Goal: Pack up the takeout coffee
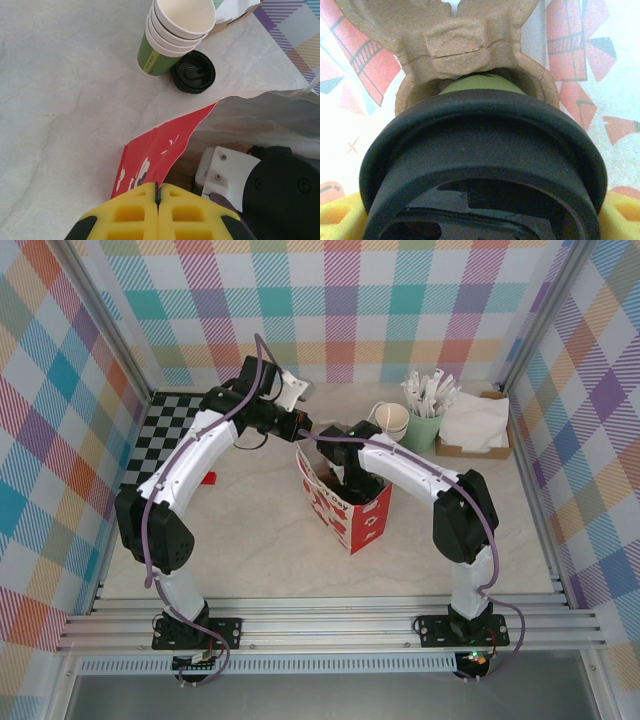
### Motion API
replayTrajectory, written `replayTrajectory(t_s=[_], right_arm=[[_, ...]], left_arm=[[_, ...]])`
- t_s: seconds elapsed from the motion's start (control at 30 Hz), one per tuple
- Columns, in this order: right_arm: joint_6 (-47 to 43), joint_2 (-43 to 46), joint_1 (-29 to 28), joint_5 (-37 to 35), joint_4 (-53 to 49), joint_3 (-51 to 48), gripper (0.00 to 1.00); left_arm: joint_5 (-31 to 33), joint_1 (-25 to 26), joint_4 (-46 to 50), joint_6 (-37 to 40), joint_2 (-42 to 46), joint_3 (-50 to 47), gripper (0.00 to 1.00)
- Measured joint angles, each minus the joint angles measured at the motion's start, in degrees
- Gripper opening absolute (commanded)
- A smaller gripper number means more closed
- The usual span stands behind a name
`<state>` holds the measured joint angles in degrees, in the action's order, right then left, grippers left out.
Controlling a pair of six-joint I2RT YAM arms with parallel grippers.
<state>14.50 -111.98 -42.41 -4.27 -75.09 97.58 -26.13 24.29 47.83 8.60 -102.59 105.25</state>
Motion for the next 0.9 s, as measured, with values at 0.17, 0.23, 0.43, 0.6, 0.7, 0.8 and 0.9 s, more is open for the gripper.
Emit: replayTrajectory(t_s=[0.17,0.23,0.43,0.6,0.7,0.8,0.9], right_arm=[[0.0,0.09,0.04,0.04,0.31,-0.42,0.31],[0.0,0.11,0.04,0.07,0.31,-0.42,0.3],[0.0,0.2,0.04,0.07,0.48,-0.59,0.3],[-0.02,0.48,0.07,0.22,0.76,-1.11,0.3],[-0.02,0.72,0.07,0.24,1.03,-1.53,0.3],[-0.07,1.03,0.07,0.24,1.49,-2.08,0.3],[-0.22,1.38,0.11,0.26,2.05,-2.71,0.3]], left_arm=[[-0.24,0.0,0.02,0.0,0.0,0.0,0.0],[-0.35,0.0,0.02,0.0,0.0,0.0,0.0],[-0.42,0.0,0.02,0.0,0.0,0.0,0.0],[-0.5,0.0,0.02,0.0,0.0,0.0,0.0],[-0.9,0.0,0.02,0.0,0.0,0.0,0.0],[-1.09,0.0,0.02,0.0,0.0,0.0,0.0],[-1.42,0.0,0.02,-0.02,0.0,0.0,0.0]])
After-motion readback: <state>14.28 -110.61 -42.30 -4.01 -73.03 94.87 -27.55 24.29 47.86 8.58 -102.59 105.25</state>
